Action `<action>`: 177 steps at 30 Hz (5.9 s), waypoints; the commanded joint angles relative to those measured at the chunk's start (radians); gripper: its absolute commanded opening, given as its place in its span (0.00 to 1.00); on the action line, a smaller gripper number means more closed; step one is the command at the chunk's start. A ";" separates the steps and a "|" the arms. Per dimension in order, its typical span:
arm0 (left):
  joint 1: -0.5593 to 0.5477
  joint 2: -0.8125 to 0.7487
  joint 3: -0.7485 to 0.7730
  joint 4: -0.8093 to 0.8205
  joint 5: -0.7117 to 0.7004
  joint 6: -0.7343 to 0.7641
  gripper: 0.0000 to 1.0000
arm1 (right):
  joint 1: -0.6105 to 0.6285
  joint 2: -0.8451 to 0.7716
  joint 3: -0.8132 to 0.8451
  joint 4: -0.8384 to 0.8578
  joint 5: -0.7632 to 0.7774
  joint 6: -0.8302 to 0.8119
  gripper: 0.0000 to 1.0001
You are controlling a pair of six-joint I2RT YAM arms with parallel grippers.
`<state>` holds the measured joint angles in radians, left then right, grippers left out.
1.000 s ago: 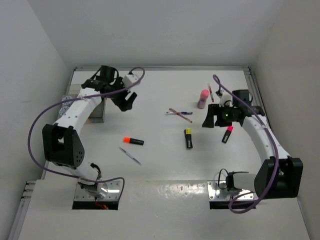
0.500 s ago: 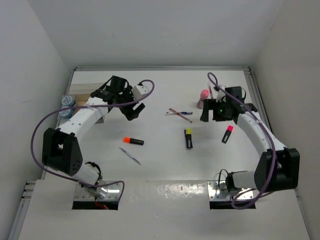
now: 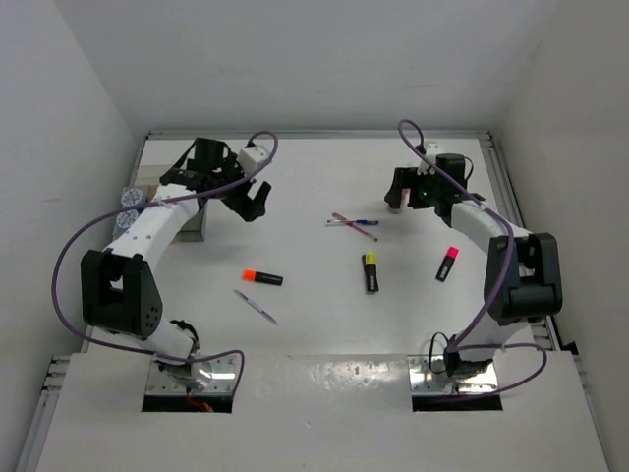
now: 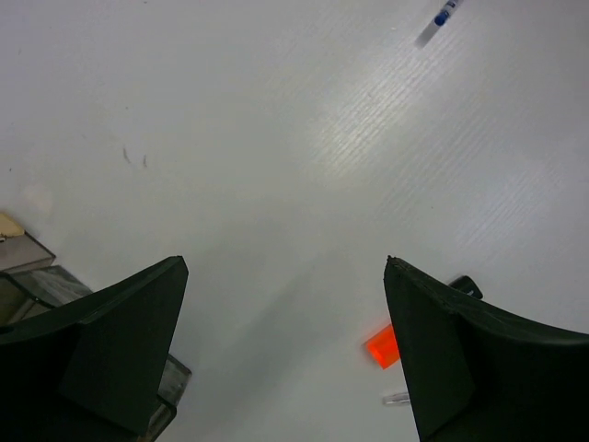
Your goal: Sort the stationery into containers
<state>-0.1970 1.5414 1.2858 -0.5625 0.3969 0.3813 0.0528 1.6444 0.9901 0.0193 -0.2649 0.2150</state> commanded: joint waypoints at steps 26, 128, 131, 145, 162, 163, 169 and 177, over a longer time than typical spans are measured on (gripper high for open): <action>0.077 0.094 0.067 0.055 0.183 -0.088 0.95 | 0.027 0.135 0.090 0.237 0.006 -0.057 0.08; 0.544 0.393 0.395 -0.289 -0.331 -0.189 0.21 | 0.010 -0.158 0.188 -0.260 -0.401 0.316 0.86; 0.545 0.396 0.394 -0.295 -0.328 -0.190 0.25 | 0.009 -0.156 0.190 -0.260 -0.401 0.314 0.86; 0.561 0.398 0.507 -0.326 -0.267 -0.185 0.92 | 0.009 -0.156 0.191 -0.288 -0.399 0.308 0.86; 0.331 -0.044 0.166 -0.111 0.037 0.001 0.92 | 0.228 -0.173 0.049 -0.605 0.093 0.109 0.83; 0.318 -0.059 0.152 -0.096 0.031 -0.005 0.95 | 0.255 -0.163 0.038 -0.604 0.111 0.109 0.83; 0.278 -0.153 0.034 -0.082 0.143 0.069 0.91 | 0.314 -0.112 0.015 -0.575 0.181 0.129 0.81; -0.043 -0.147 -0.123 -0.339 0.102 0.511 0.73 | 0.305 -0.130 0.036 -0.576 0.133 0.110 0.81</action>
<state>-0.1577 1.4117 1.2160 -0.7975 0.5083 0.7033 0.3626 1.5402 0.9974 -0.5739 -0.1303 0.3393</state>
